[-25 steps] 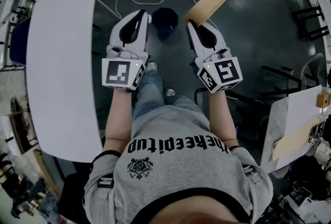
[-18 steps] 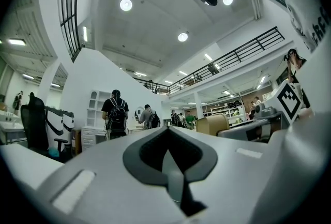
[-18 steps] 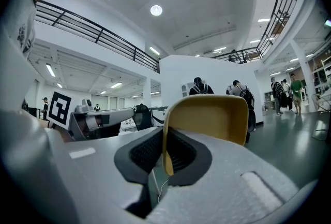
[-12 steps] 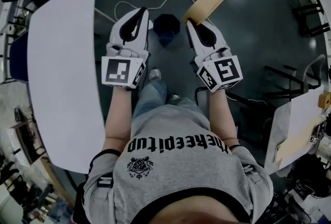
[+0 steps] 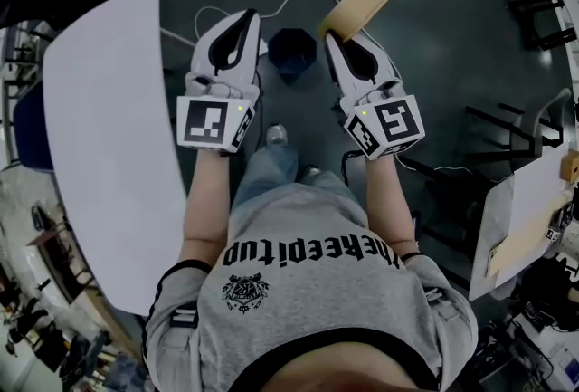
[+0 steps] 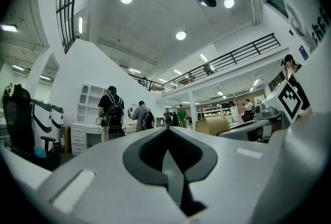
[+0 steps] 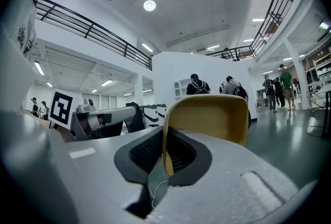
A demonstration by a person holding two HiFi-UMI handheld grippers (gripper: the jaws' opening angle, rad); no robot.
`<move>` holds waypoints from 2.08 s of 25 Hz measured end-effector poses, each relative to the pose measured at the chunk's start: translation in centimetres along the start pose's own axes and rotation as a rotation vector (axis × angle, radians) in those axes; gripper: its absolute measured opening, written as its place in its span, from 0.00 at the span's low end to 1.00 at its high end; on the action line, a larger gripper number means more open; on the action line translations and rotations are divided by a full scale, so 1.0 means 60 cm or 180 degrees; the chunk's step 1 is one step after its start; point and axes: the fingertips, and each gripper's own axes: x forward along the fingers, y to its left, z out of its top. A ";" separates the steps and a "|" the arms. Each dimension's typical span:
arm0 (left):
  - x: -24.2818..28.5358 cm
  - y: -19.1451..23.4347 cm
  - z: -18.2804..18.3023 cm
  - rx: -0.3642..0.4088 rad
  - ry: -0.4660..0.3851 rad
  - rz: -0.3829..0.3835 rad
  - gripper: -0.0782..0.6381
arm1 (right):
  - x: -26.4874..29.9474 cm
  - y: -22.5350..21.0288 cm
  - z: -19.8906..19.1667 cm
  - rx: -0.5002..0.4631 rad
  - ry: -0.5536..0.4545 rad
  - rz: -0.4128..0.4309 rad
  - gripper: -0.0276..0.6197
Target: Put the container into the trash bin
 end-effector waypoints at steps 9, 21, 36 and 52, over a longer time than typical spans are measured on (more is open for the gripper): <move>0.048 0.062 -0.041 -0.0102 0.0105 -0.0159 0.14 | 0.072 -0.021 -0.027 0.0070 0.0131 -0.0154 0.07; 0.074 0.090 -0.112 -0.0242 0.0299 -0.0285 0.14 | 0.114 -0.038 -0.095 0.0243 0.0398 -0.0245 0.07; 0.072 0.072 -0.235 -0.0374 0.0401 -0.0204 0.14 | 0.127 -0.037 -0.251 0.0408 0.0830 0.0080 0.07; 0.046 0.055 -0.439 -0.0362 0.0398 -0.0029 0.14 | 0.143 -0.040 -0.516 0.0512 0.1252 0.0629 0.07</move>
